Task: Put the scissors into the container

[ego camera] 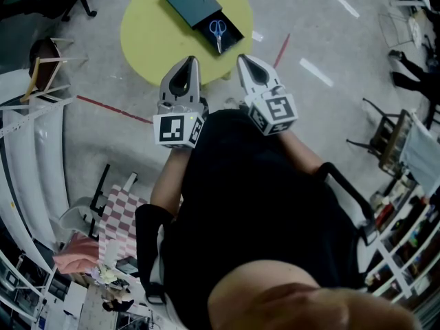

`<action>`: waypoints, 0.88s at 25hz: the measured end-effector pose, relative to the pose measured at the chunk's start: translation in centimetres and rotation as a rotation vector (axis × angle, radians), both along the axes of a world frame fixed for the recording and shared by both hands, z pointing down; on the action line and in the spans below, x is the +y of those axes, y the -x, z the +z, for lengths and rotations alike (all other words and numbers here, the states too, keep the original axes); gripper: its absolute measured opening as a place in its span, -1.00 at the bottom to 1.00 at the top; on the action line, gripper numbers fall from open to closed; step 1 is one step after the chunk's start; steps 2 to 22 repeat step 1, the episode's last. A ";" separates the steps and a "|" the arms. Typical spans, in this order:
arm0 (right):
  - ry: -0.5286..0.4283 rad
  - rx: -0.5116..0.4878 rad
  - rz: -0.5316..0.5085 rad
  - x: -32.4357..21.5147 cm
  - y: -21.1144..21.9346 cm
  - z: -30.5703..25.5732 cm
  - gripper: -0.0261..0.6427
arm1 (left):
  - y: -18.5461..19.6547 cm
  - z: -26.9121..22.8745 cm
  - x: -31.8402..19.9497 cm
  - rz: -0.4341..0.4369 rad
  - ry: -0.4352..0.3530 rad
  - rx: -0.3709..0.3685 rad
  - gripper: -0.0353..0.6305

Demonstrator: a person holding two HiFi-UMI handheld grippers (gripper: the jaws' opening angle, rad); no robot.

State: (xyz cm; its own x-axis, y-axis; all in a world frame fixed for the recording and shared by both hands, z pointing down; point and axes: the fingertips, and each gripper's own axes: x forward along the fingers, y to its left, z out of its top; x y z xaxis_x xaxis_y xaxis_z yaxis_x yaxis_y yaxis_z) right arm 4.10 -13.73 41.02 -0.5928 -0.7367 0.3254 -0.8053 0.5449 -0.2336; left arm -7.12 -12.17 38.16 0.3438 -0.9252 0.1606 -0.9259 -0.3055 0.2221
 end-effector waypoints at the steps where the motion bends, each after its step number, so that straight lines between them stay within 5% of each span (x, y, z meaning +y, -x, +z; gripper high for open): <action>1: 0.003 0.001 -0.002 0.0 0.0 0.1 -0.93 | -0.1 0.0 0.0 0.001 0.001 0.000 -0.90; 22: 0.003 0.001 -0.002 0.0 0.0 0.1 -0.93 | -0.1 0.0 0.0 0.001 0.001 0.000 -0.90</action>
